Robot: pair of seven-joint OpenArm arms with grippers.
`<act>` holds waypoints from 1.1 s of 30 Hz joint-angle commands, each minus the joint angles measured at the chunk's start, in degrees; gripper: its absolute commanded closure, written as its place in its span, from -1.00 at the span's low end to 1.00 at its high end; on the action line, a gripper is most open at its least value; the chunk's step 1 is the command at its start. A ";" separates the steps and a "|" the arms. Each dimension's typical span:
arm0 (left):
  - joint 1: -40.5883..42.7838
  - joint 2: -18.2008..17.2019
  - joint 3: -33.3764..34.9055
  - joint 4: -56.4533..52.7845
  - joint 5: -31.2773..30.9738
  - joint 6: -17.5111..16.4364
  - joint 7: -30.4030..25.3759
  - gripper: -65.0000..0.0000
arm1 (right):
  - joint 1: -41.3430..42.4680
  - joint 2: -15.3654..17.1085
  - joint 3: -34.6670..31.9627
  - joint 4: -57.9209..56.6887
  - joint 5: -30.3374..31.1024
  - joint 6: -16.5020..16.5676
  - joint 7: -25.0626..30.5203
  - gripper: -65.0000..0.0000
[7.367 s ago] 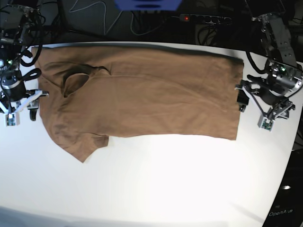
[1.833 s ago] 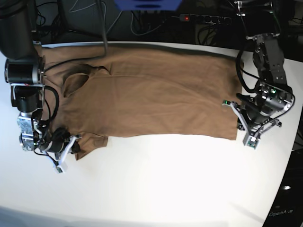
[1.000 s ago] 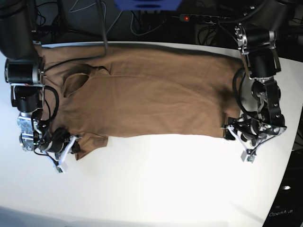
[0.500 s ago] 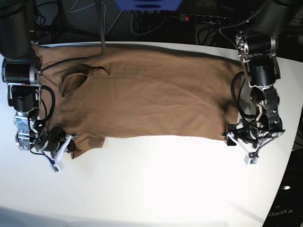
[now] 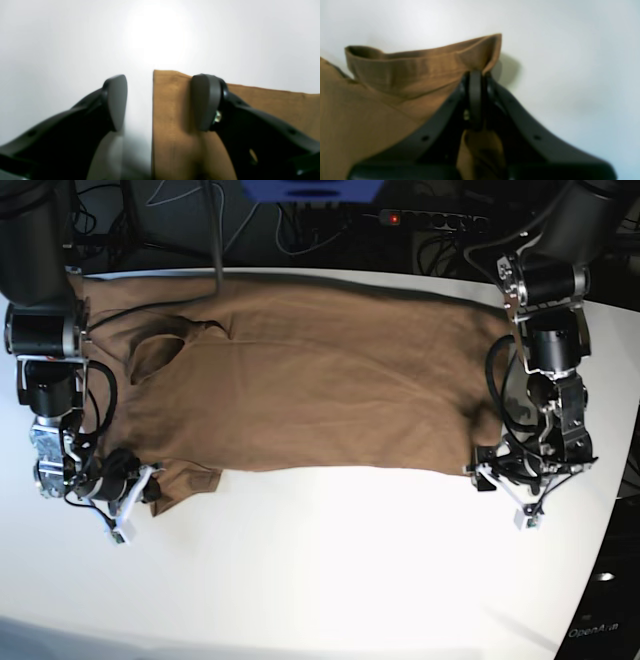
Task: Fold the T-shirt properly
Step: 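Move the left gripper to the other hem corner and grasp, then lift the hem with both grippers and fold it toward the collar edge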
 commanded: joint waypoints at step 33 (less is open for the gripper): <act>4.14 1.30 -0.10 15.94 -0.76 -0.42 0.74 0.93 | -4.40 2.26 0.46 14.54 0.36 -0.03 -2.03 0.99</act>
